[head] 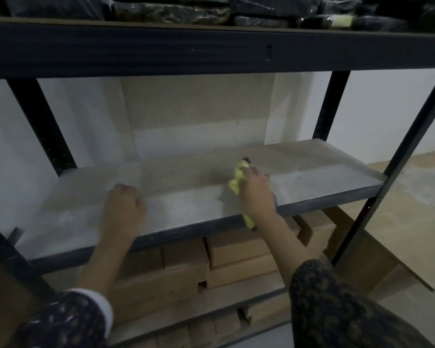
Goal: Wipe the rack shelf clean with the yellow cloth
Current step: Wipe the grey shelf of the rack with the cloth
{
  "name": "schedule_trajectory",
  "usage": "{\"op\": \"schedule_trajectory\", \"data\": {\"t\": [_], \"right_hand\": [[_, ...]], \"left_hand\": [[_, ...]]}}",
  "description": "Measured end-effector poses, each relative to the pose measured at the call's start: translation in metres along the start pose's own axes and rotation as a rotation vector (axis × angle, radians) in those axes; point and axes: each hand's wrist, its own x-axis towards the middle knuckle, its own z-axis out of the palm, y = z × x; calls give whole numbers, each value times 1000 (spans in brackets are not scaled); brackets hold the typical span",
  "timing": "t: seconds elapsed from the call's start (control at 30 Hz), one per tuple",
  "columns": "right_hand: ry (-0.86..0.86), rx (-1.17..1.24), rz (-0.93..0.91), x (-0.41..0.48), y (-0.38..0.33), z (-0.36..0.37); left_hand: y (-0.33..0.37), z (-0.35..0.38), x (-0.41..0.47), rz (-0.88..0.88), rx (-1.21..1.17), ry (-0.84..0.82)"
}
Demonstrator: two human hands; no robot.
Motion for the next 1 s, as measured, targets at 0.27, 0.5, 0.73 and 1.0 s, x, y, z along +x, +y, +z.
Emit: {"op": "schedule_trajectory", "data": {"t": [0.27,0.5,0.73,1.0], "right_hand": [[-316,-131,-345,10,-36,53],[-247,-248,-61,45,26,24],[-144,-274,200,50,97,-13],[-210,1,-112,71,31,-14]], "left_hand": [[105,49,-2,14,-154,-58],[99,68,-5,58,-135,-135],[96,66,-5,35,-159,-142],[101,65,-7,0,-187,-103]]}}
